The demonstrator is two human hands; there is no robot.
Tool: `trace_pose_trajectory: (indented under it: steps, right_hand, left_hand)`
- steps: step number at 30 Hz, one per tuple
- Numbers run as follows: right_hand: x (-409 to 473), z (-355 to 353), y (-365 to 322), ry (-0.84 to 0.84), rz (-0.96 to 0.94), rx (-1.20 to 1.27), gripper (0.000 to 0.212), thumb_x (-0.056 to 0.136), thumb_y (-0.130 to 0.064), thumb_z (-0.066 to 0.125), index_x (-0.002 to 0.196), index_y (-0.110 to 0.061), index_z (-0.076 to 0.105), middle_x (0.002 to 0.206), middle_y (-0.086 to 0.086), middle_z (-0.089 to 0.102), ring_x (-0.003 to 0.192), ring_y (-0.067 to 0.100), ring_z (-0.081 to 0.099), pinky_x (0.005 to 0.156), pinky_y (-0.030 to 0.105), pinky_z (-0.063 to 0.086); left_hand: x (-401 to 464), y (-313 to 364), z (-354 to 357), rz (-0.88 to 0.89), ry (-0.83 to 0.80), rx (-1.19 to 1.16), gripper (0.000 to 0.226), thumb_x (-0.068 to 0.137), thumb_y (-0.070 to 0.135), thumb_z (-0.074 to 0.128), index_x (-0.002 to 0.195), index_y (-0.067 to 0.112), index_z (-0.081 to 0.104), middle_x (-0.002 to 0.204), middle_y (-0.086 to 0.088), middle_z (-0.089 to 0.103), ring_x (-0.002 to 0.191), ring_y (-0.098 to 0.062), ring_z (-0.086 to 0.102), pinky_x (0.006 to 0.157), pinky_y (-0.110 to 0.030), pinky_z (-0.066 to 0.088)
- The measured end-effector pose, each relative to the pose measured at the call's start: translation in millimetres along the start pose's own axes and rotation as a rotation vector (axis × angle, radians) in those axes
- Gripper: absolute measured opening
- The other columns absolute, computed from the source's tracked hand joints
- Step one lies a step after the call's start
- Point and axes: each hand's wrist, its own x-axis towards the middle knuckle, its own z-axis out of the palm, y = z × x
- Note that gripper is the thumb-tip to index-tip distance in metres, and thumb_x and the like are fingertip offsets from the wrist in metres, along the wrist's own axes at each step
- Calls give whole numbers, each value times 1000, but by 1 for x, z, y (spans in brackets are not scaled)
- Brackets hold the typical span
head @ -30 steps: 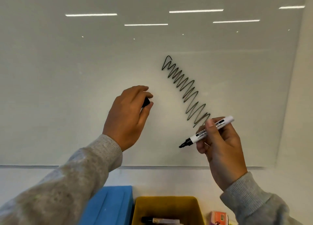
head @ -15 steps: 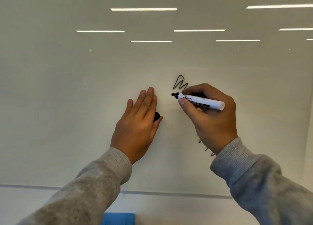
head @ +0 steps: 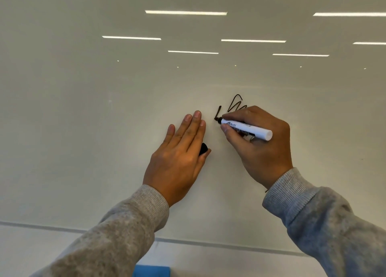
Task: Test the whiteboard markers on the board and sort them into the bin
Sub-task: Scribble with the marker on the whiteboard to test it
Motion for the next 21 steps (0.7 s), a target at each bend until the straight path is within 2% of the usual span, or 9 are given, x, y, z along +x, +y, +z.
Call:
trace_pose_trajectory:
  steps: [5,9,13,16,21]
  right_hand:
    - [-1,-9,5,53,10,-8,17,89,-19,77,106,-14,77,101,-7,71,88,-2,65,76,6,51]
    - [-7,-9,6,-14,3,-5,20,88,-20,76,107,-13,77,102,-9,70,89,-5,63,78,4,50]
    - [-10,-13,9,22,17,-7,18,89,-19,76,106,-16,77,101,-9,70,89,-4,64,77,4,50]
    - [-19,-13,9,-49,9,-4,20,88,-23,74,108,-17,76,101,-12,68,89,-5,63,78,3,49]
    - [-24,-18,15,-6,46,0,20,89,-20,75,108,-18,75,101,-13,68,88,-7,63,78,4,49]
  left_hand:
    - [-1,2,2,-10,4,-5,60,106,39,38,155,6,28,163,-10,22,151,-23,22,118,-45,33]
    - [-2,1,3,-10,9,-11,60,105,39,40,154,6,29,163,-10,22,151,-23,22,118,-45,34]
    - [-3,2,3,-21,-1,-9,60,105,39,40,155,7,28,163,-10,21,151,-22,21,118,-45,34]
    - [-3,2,3,-21,-6,-18,61,105,39,40,155,7,27,164,-9,21,151,-22,20,118,-46,34]
    - [-4,2,4,-26,-3,-16,61,105,40,41,155,8,27,164,-9,21,151,-22,20,118,-44,32]
